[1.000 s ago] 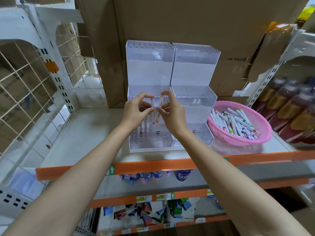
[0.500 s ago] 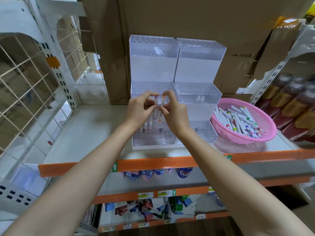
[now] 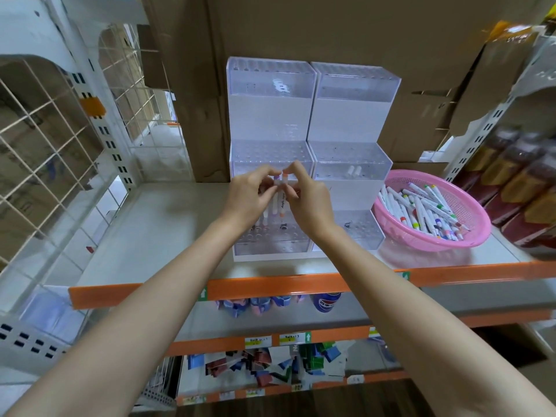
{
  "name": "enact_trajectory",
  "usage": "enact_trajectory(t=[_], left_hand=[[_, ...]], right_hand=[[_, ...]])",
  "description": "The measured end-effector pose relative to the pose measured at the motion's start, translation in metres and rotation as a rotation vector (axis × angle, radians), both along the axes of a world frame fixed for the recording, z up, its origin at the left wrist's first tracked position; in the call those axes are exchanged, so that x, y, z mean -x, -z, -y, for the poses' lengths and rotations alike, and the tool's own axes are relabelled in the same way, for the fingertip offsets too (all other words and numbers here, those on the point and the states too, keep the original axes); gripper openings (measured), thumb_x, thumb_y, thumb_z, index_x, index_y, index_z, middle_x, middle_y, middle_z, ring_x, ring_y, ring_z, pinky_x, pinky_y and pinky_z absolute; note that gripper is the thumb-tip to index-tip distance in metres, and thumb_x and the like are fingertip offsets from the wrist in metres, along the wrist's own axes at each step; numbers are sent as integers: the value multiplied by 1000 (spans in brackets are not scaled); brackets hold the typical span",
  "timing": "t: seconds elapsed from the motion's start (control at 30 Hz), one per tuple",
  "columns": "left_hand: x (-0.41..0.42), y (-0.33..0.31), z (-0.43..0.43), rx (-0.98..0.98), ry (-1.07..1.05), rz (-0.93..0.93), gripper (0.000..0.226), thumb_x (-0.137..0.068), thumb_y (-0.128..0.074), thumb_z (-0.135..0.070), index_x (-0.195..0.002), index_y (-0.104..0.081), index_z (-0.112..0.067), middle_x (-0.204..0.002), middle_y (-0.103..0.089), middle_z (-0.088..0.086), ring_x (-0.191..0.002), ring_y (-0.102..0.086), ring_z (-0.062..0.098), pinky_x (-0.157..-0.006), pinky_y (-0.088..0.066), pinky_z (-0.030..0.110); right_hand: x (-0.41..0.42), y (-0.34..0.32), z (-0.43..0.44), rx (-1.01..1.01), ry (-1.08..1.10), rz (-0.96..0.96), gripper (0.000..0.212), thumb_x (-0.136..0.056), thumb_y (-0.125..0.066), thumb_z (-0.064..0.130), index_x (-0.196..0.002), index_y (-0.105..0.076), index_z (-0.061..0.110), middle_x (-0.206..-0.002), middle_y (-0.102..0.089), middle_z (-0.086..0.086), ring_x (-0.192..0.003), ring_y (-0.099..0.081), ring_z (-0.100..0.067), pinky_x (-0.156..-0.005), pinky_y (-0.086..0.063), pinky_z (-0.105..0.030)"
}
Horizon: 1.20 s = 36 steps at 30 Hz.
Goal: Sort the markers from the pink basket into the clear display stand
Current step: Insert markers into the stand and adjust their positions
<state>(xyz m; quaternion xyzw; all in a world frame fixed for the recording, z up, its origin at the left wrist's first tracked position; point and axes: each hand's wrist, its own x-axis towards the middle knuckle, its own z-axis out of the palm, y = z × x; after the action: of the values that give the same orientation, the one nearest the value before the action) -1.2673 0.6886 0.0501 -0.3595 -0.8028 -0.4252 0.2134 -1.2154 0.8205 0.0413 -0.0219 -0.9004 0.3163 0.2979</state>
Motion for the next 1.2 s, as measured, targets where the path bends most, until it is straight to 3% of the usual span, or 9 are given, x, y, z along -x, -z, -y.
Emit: enact_trajectory(t=[0.2,0.4,0.67,0.83,1.0,1.2], left_hand=[[2,-3,-1,5,-37,-62,14,-85,-68,-14,-97,-71,-8,-77,-72,5,-69,-67,21,-65,-55,35],[3,-6,0,36,-5,-35,15,-86,-67,-13,-101,-68,-9,-76,-70,2,-68,-66,18,-68,-55,34],[4,1,2,47,49,-16,12,-84,-69,-11,-95,-70,-8,-81,-72,5,-75,-69,19,-70,-57,36],[3,3,3,96,33,-42,7,-82,-70,-9,-88,-69,-6,-80,-71,4,-71,-65,19,-66,-48,25],[7,7,3,193,13,-23,5,-83,-68,-11,-87,-67,-8,-82,-66,4,-75,-61,21,-67,-53,39],[6,2,2,226,-13,-3,7,-83,-70,-13,-88,-70,-9,-84,-69,3,-79,-63,23,-68,-52,36]], right_hand=[[-1,-3,-1,-63,15,-24,9,-97,-52,17,-104,-50,11,-57,-60,-7,-51,-49,-31,-53,-47,-40],[-2,-5,-3,-3,-8,-23,7,-96,-53,16,-103,-50,16,-66,-67,-13,-61,-62,-34,-59,-53,-44],[-1,-3,-5,-3,-4,-28,9,-96,-53,15,-104,-50,16,-66,-66,-14,-61,-62,-34,-58,-53,-45],[-1,-1,-4,9,-11,-38,10,-95,-53,15,-101,-47,20,-66,-67,-14,-61,-63,-36,-57,-53,-45],[-1,-3,-5,-5,11,-54,9,-96,-52,12,-104,-51,13,-64,-66,-14,-58,-61,-35,-57,-53,-45],[-2,-7,-6,-11,20,-67,9,-96,-52,14,-106,-52,12,-62,-64,-13,-58,-61,-34,-59,-53,-43]])
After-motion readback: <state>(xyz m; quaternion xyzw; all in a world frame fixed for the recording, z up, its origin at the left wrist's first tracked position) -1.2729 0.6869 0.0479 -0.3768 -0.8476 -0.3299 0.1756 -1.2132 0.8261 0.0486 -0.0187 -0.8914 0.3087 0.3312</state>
